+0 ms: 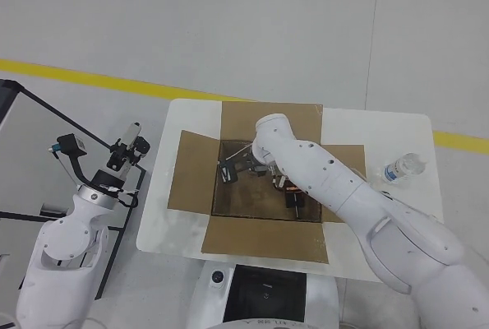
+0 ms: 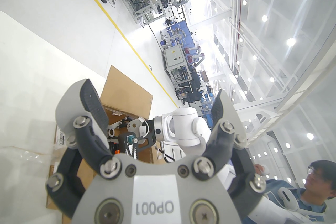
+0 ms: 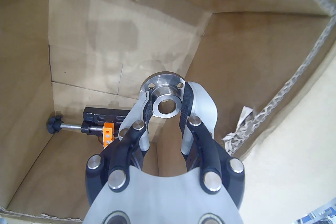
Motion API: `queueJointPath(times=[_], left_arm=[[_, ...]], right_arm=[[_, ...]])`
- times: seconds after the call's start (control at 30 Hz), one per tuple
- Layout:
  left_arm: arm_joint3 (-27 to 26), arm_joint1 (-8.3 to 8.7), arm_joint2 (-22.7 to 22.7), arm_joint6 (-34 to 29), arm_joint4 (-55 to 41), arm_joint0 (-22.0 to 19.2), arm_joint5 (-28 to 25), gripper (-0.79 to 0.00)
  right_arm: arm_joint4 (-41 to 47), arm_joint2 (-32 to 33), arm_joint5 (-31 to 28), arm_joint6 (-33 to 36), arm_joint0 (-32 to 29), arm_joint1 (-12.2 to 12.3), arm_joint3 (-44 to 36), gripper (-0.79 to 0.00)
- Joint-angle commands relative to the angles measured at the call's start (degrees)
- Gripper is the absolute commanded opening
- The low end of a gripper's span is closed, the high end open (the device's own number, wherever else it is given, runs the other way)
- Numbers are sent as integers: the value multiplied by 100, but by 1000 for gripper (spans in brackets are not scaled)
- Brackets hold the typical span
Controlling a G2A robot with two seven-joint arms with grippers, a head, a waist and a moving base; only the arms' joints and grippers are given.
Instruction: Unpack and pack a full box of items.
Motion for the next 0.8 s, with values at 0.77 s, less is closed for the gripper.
queueJointPath(times=[0.77], left_arm=[[0,0,0,0,0,0,0,0]], right_arm=[[2660,-817,3861,3923,-89,3237,-5917,-785]])
